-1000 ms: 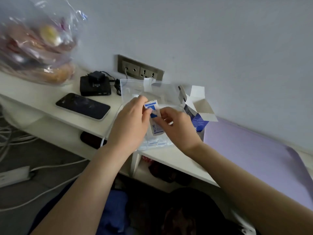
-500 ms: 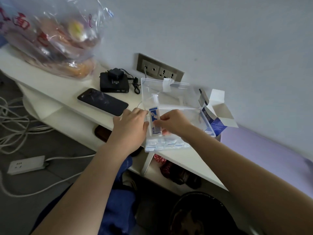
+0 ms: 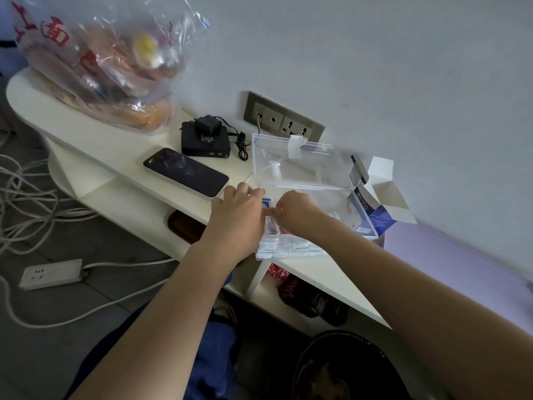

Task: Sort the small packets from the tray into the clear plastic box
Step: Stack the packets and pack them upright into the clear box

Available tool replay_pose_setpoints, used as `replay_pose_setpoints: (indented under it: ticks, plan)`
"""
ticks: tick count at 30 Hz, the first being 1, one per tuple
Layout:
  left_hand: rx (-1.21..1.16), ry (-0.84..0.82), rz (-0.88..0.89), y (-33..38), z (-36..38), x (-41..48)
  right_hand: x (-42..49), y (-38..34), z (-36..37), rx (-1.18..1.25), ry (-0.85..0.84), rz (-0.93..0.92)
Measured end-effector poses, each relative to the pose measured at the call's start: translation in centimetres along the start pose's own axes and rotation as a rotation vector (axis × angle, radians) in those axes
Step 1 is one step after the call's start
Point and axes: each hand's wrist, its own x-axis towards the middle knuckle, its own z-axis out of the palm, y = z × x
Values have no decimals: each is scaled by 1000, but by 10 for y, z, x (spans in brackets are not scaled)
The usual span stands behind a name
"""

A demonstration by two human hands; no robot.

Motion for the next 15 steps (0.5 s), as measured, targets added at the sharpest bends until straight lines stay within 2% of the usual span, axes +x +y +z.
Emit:
replay_pose_setpoints:
  ticks: [5,11,15]
  plan:
    - [-13,13,0,1,0,-1,-3,5,-3,230,-23,-10]
    - [11,32,-26,4,2,-1,-19,8,-7,74,-117,-87]
    - [34,49,-55,9,4,-1,-39,18,-8,66,37,-170]
